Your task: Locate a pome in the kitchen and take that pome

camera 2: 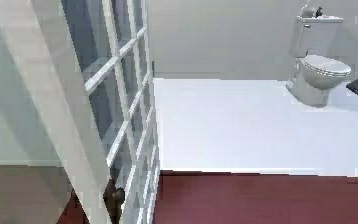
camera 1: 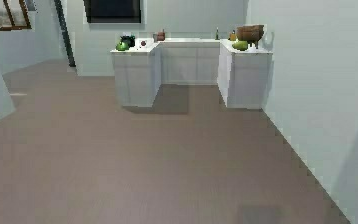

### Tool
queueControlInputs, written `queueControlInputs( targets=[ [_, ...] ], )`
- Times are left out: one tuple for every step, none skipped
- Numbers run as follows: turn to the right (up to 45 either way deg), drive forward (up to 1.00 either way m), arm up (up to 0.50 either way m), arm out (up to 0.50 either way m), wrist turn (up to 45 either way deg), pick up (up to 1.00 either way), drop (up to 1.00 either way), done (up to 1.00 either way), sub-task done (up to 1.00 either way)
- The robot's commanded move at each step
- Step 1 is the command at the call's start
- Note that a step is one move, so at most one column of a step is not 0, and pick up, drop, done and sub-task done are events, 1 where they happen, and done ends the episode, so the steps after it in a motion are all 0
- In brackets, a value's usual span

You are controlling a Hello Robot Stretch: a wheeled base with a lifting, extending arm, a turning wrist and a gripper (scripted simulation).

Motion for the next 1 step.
queueControlInputs(
  targets=[
    [0.0, 1.0, 0.0, 0.0, 0.0, 0.0, 0.0, 0.0, 0.0]
  ],
)
